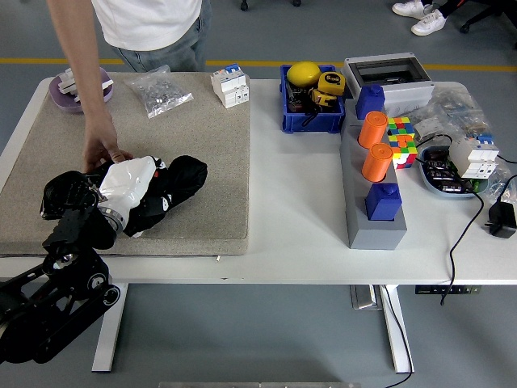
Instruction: Pick the rag up,wipe the panel,place it on the desk
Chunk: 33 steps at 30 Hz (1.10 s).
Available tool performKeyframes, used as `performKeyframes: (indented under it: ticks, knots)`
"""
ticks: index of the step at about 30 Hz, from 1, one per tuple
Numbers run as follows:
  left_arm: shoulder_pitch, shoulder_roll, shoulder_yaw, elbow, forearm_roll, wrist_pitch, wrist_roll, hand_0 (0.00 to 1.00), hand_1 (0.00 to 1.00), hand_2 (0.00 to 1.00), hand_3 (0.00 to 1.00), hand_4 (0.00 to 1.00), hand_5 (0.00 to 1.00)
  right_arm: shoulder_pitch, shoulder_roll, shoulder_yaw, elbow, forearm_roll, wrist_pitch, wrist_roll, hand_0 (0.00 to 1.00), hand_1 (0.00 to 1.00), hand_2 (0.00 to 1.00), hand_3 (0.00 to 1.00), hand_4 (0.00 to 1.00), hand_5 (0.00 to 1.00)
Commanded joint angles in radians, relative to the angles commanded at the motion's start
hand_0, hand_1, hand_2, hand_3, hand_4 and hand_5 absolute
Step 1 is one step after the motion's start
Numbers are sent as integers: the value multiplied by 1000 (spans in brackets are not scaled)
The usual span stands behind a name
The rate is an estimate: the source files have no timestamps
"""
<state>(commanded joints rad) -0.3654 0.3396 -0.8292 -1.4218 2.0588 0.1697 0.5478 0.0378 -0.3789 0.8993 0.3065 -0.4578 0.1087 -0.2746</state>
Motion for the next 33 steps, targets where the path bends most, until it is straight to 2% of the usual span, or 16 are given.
performKeyframes:
  ticks: [10, 19, 33]
  knots:
    - [17, 3, -47, 38, 13, 5, 5, 224, 161, 502, 480, 163, 2, 0, 1, 0, 1, -2, -1, 0, 781, 722, 728, 683, 998, 724]
    - [40, 19, -100, 83, 27, 9, 6, 223, 161, 501, 480, 161, 2, 0, 2, -1, 1, -2, -2, 0, 781, 721, 728, 683, 998, 724]
    - [92, 65, -197, 94, 55, 3, 12, 223, 164, 501, 482, 172, 2, -2, 2, 7, 1, -5, -2, 0, 781, 721, 728, 683, 998, 725]
